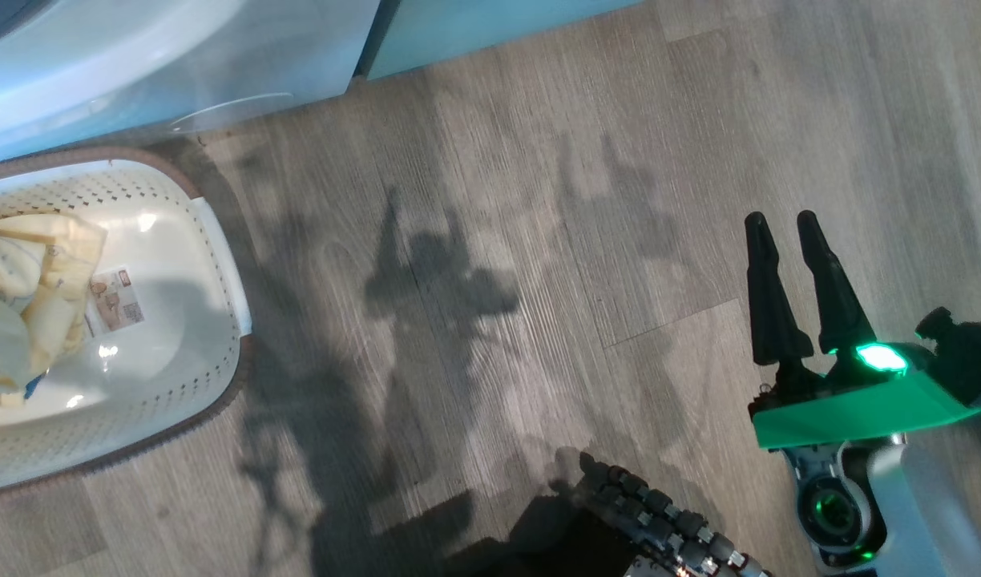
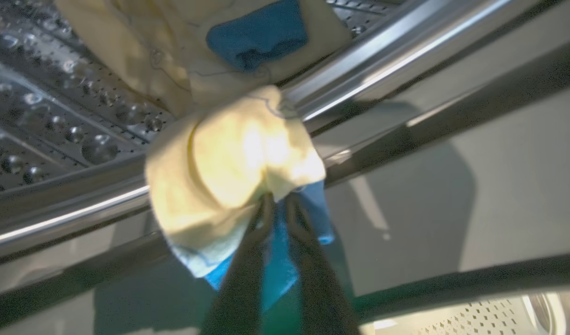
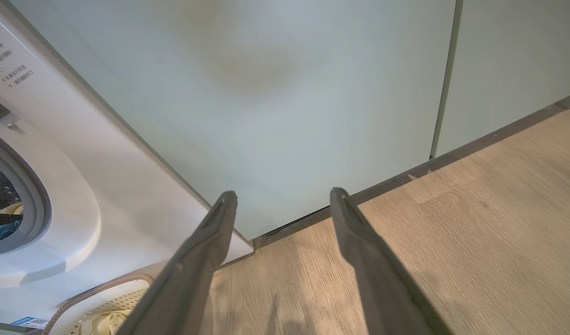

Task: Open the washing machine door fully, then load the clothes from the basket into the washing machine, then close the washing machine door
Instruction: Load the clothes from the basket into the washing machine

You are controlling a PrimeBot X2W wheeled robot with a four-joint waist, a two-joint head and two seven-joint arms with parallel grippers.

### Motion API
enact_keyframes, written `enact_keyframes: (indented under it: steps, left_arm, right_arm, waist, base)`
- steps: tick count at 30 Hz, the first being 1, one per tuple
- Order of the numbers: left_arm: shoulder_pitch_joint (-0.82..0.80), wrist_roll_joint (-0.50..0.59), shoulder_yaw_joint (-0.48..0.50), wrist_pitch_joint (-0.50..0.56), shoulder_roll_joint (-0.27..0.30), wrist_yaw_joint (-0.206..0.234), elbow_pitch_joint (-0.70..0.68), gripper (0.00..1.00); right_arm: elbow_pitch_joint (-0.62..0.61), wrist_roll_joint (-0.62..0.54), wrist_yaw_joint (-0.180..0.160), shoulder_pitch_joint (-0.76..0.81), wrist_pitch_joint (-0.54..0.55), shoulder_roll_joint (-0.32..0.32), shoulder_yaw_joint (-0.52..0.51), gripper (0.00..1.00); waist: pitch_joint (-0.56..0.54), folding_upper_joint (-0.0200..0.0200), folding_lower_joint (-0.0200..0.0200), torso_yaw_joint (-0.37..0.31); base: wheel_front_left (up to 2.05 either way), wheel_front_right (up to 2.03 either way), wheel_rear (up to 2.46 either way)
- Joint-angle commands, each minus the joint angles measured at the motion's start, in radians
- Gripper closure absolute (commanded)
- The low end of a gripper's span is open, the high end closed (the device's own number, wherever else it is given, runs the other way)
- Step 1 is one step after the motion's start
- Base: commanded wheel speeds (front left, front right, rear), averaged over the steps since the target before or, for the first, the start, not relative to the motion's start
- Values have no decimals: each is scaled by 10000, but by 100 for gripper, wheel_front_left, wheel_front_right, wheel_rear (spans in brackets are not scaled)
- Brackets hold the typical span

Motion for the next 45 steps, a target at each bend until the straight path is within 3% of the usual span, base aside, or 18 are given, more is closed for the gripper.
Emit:
enact_keyframes:
  steps: [1, 11, 21, 28, 34, 39, 40, 41, 42, 43, 44, 45]
  left_arm:
    - [-278, -14, 510, 62, 638, 30, -180, 100]
    - [-925, 198, 479, -538, 388, -11, -619, 100]
    - [-2070, 1551, 540, -3647, 248, 238, 155, 100]
    - [-2525, 2290, 332, -6025, -262, 525, 1539, 100]
    - [-2715, 1740, 481, -6507, -1047, 562, 2976, 100]
    - [-3039, 1184, 565, -5965, -1485, 315, 3771, 100]
    - [-3107, 1078, 562, -5751, -1559, 253, 3904, 85]
    - [-3107, 1078, 562, -5751, -1559, 253, 3904, 85]
    - [-3188, 1010, 561, -5627, -1618, 217, 3969, 60]
    - [-3264, 1002, 547, -5589, -1650, 218, 3988, 26]
    - [-3328, 1007, 522, -5555, -1674, 218, 4004, 0]
    - [-3377, 990, 494, -5448, -1703, 205, 4046, 0]
  right_arm:
    - [-270, 116, -29, 75, -67, -119, 102, 0]
    - [-289, 113, -29, -53, -67, -119, 88, 0]
    - [-333, 268, -29, -180, -67, -119, 224, 0]
    - [-401, 237, -29, 95, -67, -119, -58, 0]
    - [-467, 212, -29, 250, -67, -119, -182, 0]
    - [-410, 146, -29, 195, -67, -119, -122, 0]
    - [-400, 144, -29, 160, -67, -119, -108, 0]
    - [-400, 144, -29, 160, -67, -119, -108, 0]
    - [-396, 142, -29, 126, -67, -119, -92, 0]
    - [-390, 147, -29, 95, -67, -119, -75, 0]
    - [-382, 151, -29, 61, -67, -119, -45, 0]
    - [-375, 150, -29, 26, -67, -119, -14, 0]
  waist:
    - [10, 0, 0, 7]
    - [109, 0, 0, 111]
    - [590, 0, 0, -436]
    - [753, 0, 0, -420]
    - [782, 0, 0, -352]
    - [761, 0, 0, -316]
    - [754, 0, 0, -310]
    - [754, 0, 0, -310]
    - [751, 0, 0, -305]
    - [751, 0, 0, -300]
    - [748, 0, 0, -297]
    - [741, 0, 0, -293]
  base:
    - [0, 0, 0]
    - [0, 0, 0]
    - [0, 0, 0]
    - [0, 0, 0]
    - [0, 0, 0]
    - [0, 0, 0]
    - [0, 0, 0]
    - [0, 0, 0]
    - [0, 0, 0]
    - [0, 0, 0]
    - [0, 0, 0]
    - [0, 0, 0]
